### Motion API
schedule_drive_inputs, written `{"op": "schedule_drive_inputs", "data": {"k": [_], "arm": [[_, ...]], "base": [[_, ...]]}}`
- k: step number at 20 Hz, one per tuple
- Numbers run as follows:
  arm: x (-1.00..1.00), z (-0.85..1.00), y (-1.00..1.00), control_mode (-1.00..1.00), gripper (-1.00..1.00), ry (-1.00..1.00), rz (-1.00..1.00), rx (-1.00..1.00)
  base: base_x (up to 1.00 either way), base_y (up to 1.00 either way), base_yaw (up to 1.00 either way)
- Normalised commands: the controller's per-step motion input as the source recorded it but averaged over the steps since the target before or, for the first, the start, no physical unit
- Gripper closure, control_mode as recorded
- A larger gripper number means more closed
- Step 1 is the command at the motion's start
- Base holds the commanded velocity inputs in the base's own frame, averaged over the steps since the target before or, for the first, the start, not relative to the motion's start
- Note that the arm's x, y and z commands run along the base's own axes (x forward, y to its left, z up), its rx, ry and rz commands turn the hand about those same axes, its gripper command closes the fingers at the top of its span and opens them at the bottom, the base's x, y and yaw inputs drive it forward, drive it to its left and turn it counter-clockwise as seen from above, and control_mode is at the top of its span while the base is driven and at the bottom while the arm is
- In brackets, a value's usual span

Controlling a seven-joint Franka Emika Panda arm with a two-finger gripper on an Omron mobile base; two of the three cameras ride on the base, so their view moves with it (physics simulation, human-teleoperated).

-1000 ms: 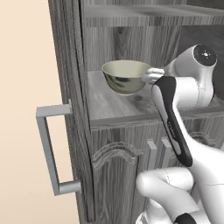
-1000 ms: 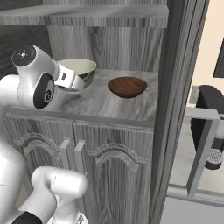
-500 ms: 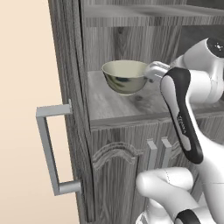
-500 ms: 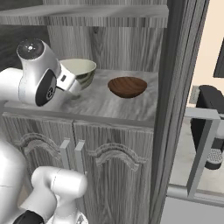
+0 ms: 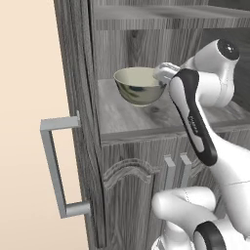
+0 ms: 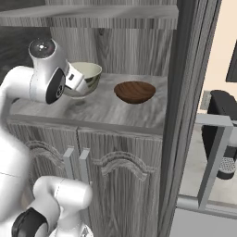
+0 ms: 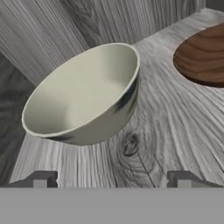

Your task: Take the smaller bowl and place it next to the appetizer plate on the dining counter , and place the larger bowl next to the plate with cooked food.

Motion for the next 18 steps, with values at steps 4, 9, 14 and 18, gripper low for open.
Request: {"op": "schedule_drive_inputs", "data": {"k": [4,9,14,18], "arm": [[0.55,0.0,0.0,-1.0,-1.0,0.03,0.0,0.0],[0.63,-0.03,0.0,-1.0,-1.0,0.12,-0.02,0.0],[0.55,-0.1,0.0,-1.0,-1.0,0.12,-0.05,0.0],[0.34,-0.31,0.0,-1.0,-1.0,0.08,-0.03,-0.01]], "base": [[0.0,0.0,0.0],[0.0,0.0,0.0],[0.0,0.0,0.0],[0.0,0.0,0.0]]}}
